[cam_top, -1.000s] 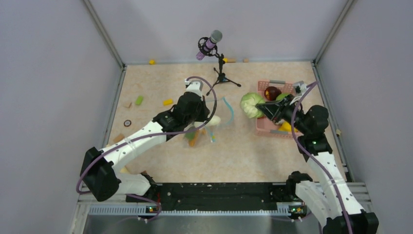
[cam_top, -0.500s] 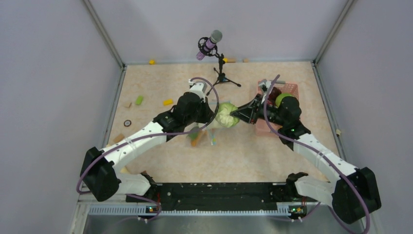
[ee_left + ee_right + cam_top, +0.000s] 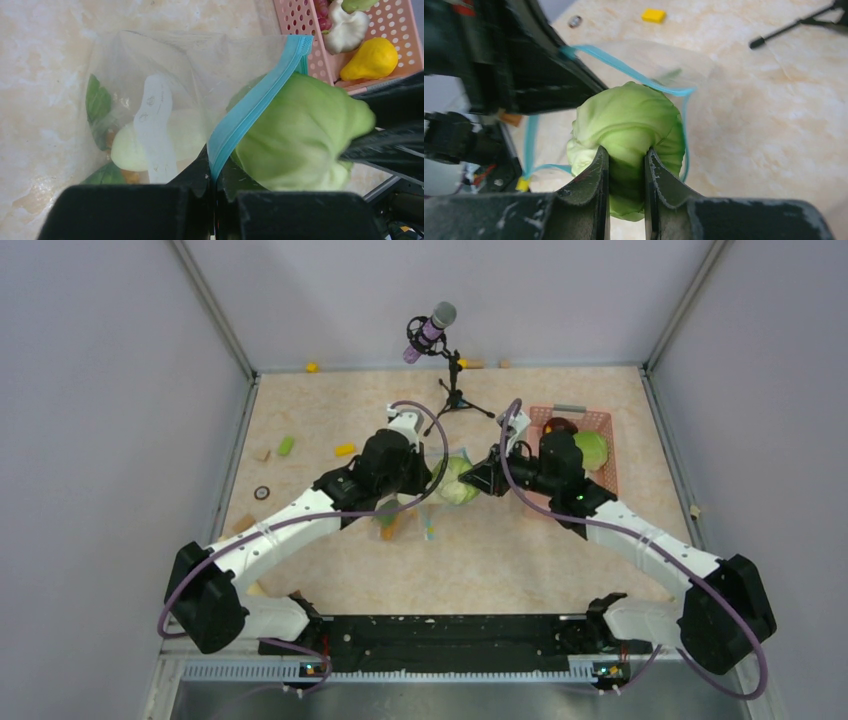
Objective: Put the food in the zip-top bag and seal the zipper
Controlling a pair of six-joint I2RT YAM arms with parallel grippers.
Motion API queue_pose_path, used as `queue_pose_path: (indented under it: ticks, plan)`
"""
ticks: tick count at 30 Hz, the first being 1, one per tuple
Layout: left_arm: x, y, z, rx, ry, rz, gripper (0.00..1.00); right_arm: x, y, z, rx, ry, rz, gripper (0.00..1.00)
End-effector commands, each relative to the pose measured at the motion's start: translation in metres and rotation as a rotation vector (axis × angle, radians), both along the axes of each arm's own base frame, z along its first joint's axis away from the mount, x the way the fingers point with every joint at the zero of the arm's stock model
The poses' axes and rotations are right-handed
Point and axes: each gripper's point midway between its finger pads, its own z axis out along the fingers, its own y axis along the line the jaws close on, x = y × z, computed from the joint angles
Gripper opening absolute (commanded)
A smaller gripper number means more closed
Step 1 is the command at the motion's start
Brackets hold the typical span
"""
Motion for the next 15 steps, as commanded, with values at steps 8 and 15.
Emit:
queue_pose_path:
  ticks: [8,15]
  plan:
    - [0.002,-0.022,0.044,-0.097,-0.092,-0.07,0.0,0.006,-0.023,-0.034,-0.176,-0.015,-0.09,0.0]
    - [-0.016,-0.035,0.057,-0.137,-0.124,-0.217,0.0,0.02,-0.025,-0.047,-0.256,0.009,-0.153,0.0]
